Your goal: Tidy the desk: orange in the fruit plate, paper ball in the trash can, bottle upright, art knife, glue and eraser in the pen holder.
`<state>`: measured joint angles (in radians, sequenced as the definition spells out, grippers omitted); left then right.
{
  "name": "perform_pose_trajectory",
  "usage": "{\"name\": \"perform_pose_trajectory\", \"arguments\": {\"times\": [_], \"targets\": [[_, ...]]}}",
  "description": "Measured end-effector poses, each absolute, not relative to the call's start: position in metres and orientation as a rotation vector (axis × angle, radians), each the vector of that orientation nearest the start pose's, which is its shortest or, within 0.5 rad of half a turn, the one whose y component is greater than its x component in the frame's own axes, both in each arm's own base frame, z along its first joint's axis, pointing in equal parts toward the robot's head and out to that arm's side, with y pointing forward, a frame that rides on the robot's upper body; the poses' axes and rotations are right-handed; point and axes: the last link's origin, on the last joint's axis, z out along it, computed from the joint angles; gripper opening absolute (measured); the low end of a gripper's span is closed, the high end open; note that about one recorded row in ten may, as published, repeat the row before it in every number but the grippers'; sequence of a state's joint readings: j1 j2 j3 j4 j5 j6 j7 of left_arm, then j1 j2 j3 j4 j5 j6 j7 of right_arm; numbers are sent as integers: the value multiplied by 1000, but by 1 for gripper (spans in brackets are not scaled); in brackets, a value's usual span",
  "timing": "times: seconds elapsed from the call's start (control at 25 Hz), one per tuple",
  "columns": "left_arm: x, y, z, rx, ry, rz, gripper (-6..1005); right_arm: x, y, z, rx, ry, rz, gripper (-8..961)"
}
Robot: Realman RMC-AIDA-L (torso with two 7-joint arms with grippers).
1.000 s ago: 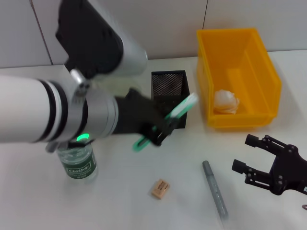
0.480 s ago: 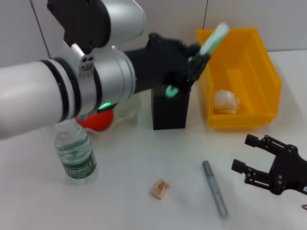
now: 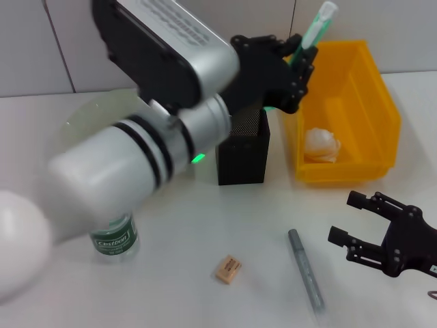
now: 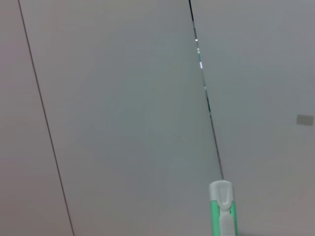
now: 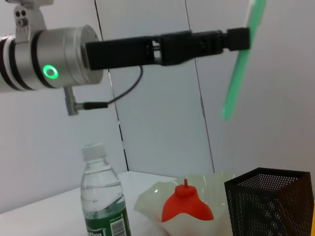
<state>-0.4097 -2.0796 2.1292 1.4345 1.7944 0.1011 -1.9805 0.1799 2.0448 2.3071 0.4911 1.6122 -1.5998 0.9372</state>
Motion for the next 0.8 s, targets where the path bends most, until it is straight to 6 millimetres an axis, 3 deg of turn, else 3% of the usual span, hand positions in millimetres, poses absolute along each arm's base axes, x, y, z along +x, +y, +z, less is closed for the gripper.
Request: {"name": "perform_pose_trajectory", "arguments": {"times": [0.28,0.8], "targets": [[-45,345,-105,-2223,-56,-650,247,332,237,8,-2370,529,913,809],[-65,364,-116,-2219,-114,-575,265,331,237,7,-2374,530,917,810]]}}
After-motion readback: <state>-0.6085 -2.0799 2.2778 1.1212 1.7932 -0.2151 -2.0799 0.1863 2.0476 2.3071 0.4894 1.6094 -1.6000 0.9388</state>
